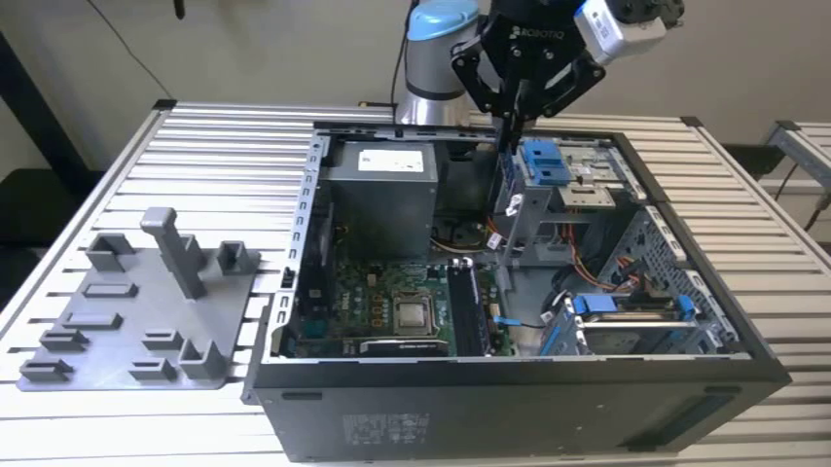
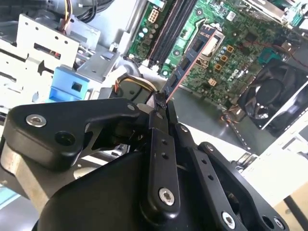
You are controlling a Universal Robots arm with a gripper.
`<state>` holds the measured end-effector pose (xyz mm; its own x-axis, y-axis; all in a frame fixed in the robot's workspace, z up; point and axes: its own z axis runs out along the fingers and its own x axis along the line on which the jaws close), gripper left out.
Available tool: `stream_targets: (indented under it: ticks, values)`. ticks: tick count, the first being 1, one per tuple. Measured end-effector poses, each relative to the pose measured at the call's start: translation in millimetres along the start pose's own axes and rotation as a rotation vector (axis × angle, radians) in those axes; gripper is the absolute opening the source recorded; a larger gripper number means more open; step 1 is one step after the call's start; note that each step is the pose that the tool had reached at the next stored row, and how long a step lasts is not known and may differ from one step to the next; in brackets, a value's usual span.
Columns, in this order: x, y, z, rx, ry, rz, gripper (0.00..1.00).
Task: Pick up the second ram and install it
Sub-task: 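Insert the second ram into the second slot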
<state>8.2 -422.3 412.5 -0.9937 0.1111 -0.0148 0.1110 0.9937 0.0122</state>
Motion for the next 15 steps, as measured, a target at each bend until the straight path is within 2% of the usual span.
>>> stream_targets:
  ticks: [3,9,15]
  values:
    - [0.0,0.0,0.1,0.0,0.0,0.0,0.14]
    - [-1.0,0.1,3.2,0.0079,-0.0003,-0.017,0.14]
    - [-1.1,-1.1,7.2,0.0113,-0.0005,-0.025,0.14]
